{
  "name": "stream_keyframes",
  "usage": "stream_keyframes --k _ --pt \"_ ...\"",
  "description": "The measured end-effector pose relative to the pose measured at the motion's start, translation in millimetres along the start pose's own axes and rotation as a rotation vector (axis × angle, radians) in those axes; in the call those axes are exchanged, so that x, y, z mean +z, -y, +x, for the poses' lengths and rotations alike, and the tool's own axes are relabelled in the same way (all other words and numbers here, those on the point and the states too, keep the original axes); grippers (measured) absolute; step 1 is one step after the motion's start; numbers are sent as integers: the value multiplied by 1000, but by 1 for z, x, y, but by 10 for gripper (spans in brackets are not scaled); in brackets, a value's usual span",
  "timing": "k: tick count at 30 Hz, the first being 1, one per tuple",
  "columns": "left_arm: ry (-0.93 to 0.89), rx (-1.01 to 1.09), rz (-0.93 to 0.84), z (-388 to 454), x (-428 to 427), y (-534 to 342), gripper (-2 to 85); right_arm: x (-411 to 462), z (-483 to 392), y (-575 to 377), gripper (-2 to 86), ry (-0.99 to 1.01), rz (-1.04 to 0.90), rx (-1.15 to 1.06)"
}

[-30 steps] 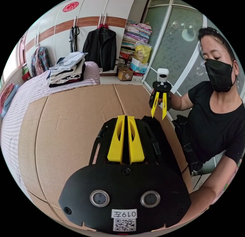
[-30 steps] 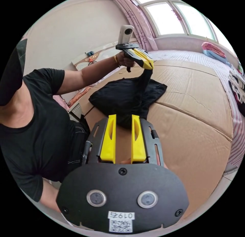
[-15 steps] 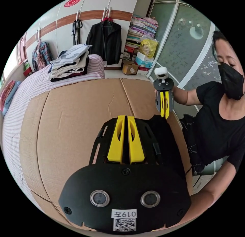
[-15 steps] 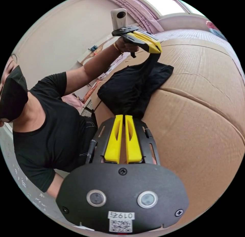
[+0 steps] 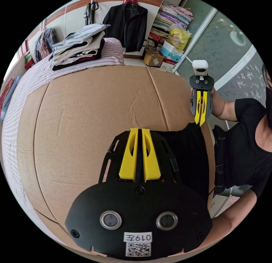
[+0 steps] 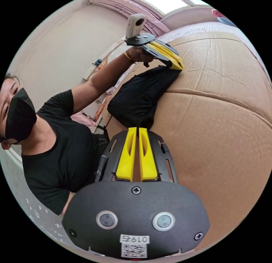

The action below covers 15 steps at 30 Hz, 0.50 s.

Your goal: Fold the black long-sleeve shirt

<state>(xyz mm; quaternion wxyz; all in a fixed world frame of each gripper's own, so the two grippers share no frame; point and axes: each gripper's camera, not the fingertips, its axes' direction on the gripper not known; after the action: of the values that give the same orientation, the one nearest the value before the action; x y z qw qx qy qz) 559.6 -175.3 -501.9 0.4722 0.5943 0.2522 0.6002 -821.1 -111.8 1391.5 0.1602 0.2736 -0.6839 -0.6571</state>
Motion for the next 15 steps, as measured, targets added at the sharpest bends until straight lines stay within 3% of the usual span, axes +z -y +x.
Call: stream_keyframes --k 9,15 --pt "57 -24 -30 16 -4 -16 18 18 20 -1 4 11 19 20" --pt "74 -114 53 18 -41 -54 24 27 20 3 15 -25 35 15"
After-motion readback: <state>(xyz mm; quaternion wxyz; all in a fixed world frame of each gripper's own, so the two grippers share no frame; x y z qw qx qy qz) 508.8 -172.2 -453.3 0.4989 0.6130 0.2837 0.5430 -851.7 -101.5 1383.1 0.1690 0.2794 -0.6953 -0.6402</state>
